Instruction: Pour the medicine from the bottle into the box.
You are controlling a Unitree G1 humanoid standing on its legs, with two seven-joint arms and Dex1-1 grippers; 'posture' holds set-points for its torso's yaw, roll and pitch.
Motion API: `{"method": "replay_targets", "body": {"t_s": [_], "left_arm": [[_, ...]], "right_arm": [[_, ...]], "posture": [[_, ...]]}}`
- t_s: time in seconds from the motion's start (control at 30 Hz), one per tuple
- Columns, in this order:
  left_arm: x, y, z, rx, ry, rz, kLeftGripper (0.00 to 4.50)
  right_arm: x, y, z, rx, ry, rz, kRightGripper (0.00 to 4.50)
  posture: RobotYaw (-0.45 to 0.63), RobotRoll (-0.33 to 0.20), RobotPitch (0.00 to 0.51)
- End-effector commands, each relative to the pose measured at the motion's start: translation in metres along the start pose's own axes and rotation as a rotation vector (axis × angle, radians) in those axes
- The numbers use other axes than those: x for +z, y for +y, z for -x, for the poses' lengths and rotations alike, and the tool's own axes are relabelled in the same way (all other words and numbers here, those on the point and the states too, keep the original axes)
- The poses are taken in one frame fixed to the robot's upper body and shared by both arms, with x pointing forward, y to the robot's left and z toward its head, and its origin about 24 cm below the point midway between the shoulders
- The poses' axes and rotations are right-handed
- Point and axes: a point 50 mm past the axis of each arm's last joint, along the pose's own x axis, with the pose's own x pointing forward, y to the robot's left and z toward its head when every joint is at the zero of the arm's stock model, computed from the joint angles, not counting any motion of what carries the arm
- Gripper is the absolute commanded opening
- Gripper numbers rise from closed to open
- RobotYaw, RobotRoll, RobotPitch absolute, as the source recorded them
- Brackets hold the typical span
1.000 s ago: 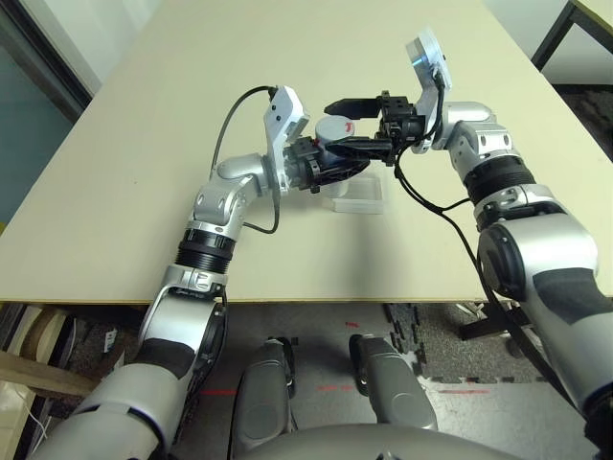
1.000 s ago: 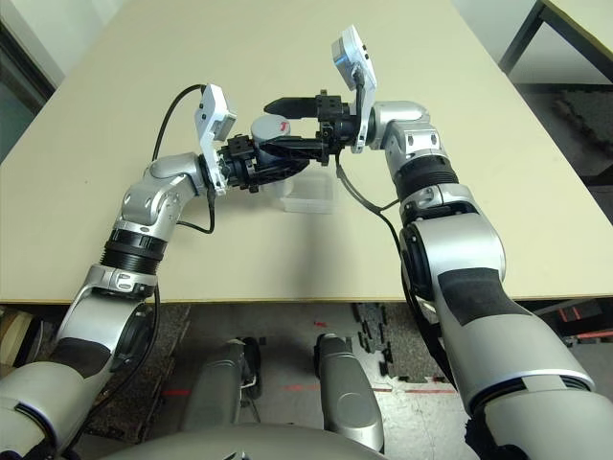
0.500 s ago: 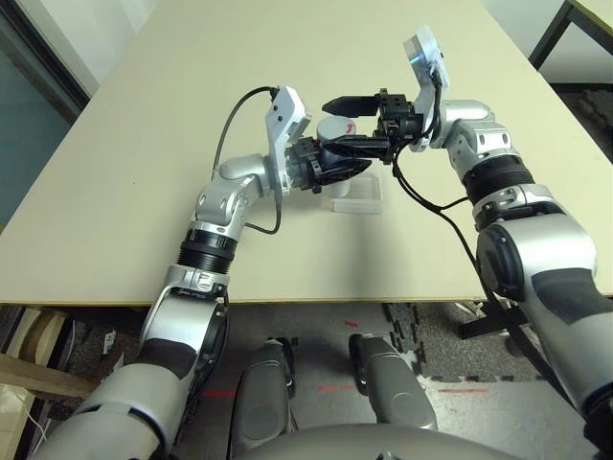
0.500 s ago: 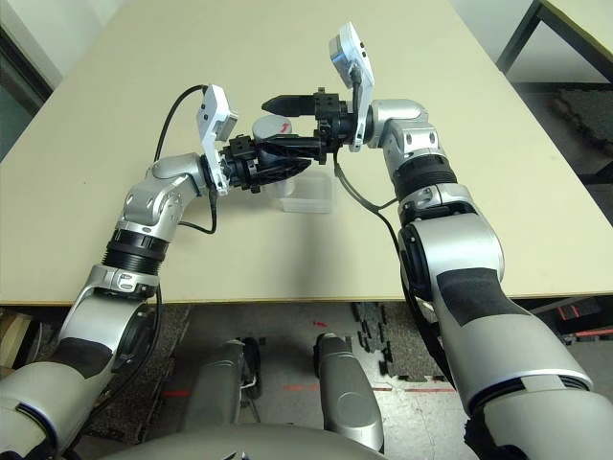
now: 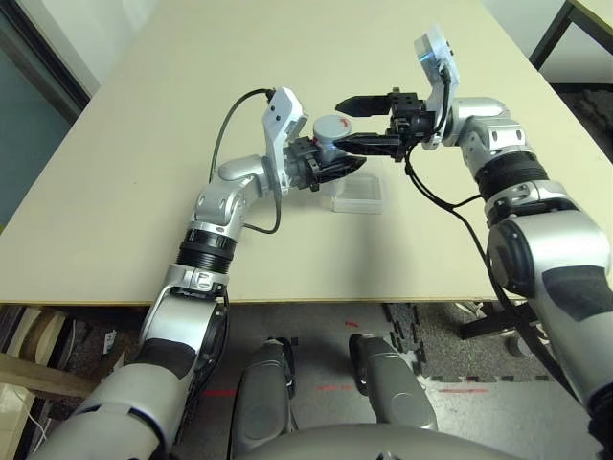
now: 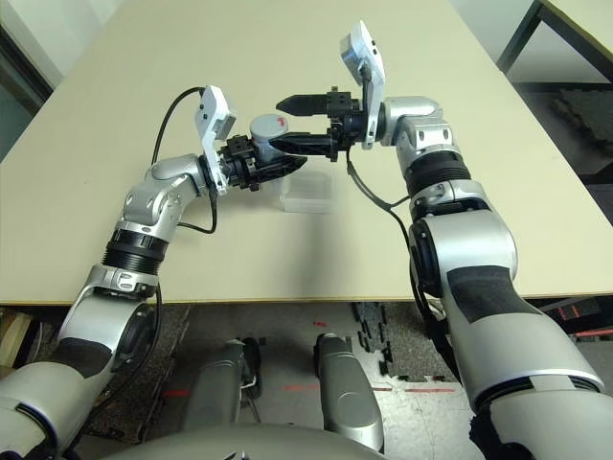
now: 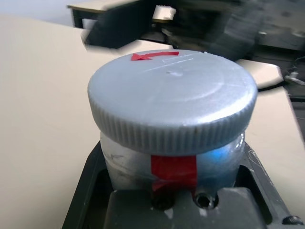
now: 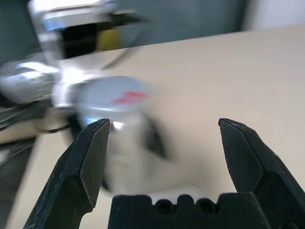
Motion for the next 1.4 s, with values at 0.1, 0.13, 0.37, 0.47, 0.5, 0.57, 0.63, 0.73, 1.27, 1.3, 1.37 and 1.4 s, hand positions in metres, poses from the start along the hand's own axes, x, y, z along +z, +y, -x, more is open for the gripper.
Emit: {"method": "replay_targets", "body": {"t_s": [0.1,0.13,0.37,0.47,0.5,0.57,0.63,0.73,1.27,1.3,1.37,1.4], "left_arm": [[-0.002,-0.005,-0.002,-0.029,-0.004,-0.006,2.60],[-0.002,-0.005,-0.001,-0.028,-0.003,-0.005,2.60],[-0.002,-0.003,-0.001,-0.022,0.000,-0.005,2.60],[-0.001,-0.003,-0.002,-0.022,0.000,-0.006,2.60],[-0.001,-0.003,-0.003,-0.024,0.001,-0.006,2.60],[-0.002,-0.003,-0.004,-0.026,0.001,-0.006,2.60],[-0.002,-0.004,-0.005,-0.029,0.001,-0.006,2.60],[-0.002,-0.004,-0.007,-0.036,0.001,-0.007,2.60],[-0.002,-0.008,-0.013,-0.045,-0.010,-0.007,2.60],[-0.002,-0.008,-0.013,-0.046,-0.010,-0.007,2.60],[-0.002,-0.008,-0.013,-0.047,-0.011,-0.006,2.60],[-0.001,-0.009,-0.013,-0.049,-0.011,-0.006,2.60]], "right_arm": [[0.003,-0.003,0.013,-0.027,0.013,-0.009,4.50],[0.003,-0.003,0.014,-0.024,0.017,-0.010,4.50],[0.006,0.005,0.010,0.111,0.022,-0.015,4.50],[0.007,0.009,0.002,0.168,0.010,-0.013,4.50],[0.007,0.011,-0.001,0.187,0.005,-0.010,4.50],[0.007,0.014,-0.008,0.212,-0.005,-0.003,4.50],[0.008,0.016,-0.014,0.223,-0.015,0.002,4.50],[0.009,0.019,-0.023,0.232,-0.034,0.010,4.50],[0.006,0.029,-0.059,0.278,-0.061,0.028,4.50],[0.005,0.030,-0.060,0.277,-0.060,0.030,4.50],[0.004,0.030,-0.062,0.268,-0.054,0.034,4.50],[0.003,0.029,-0.063,0.257,-0.049,0.038,4.50]], "posture": [[-0.21,0.000,0.161],[-0.21,0.000,0.162],[-0.21,0.000,0.162],[-0.21,0.000,0.162],[-0.21,0.000,0.162],[-0.22,0.000,0.162],[-0.22,0.000,0.162],[-0.22,0.000,0.163],[-0.22,0.000,0.165],[-0.22,0.000,0.166],[-0.21,0.000,0.166],[-0.21,0.000,0.166]]}}
